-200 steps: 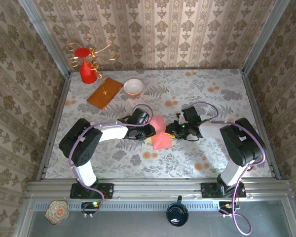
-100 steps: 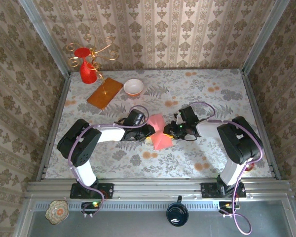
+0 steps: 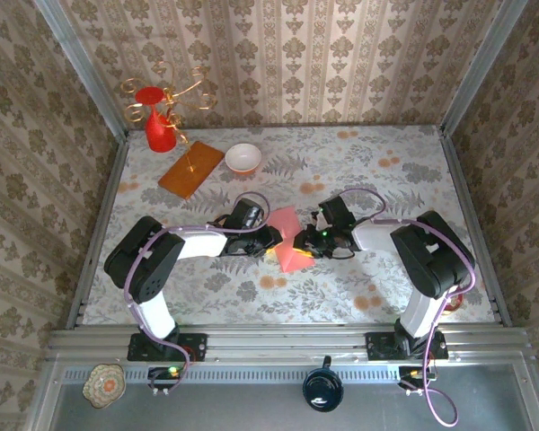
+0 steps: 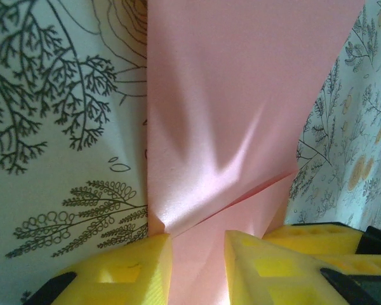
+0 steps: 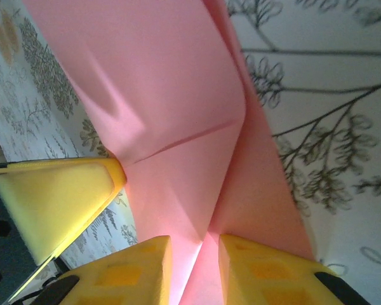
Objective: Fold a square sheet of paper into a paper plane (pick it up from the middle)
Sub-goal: Pick up the paper from the center of the table.
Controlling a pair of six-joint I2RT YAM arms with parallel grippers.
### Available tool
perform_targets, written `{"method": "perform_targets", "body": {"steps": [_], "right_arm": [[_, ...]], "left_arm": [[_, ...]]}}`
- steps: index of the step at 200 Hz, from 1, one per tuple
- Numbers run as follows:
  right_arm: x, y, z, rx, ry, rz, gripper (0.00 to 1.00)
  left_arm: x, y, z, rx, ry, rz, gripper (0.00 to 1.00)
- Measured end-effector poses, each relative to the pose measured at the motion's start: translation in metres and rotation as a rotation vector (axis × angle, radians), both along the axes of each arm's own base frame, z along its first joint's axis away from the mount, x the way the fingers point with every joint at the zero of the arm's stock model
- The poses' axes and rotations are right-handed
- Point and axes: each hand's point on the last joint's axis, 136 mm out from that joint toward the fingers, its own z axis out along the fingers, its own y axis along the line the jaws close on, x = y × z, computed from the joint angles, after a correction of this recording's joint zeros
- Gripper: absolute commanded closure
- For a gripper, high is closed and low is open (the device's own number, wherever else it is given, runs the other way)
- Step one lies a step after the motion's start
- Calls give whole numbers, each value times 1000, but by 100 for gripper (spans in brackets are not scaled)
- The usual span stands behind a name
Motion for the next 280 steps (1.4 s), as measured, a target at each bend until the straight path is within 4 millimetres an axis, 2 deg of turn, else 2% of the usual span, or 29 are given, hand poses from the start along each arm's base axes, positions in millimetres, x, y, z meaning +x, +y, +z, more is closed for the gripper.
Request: {"method": "perform_targets", "body": {"steps": [85, 165, 201, 245, 280], "right_arm": [[2, 14, 1, 38, 19, -18, 74], [-1, 11, -2, 49, 25, -44, 82], [-2, 10, 3, 57, 12, -44, 85], [3, 12, 10, 76, -20, -47, 94], [6, 11, 17, 89, -54, -50, 96]], "left_arm": [[0, 0, 0, -7, 0, 5, 70], [1, 1, 0, -11, 3, 6, 70], [1, 1, 1, -10, 4, 6, 70], [-2, 5, 6, -2, 8, 9, 62], [0, 15, 27, -15, -38, 36, 49]]}}
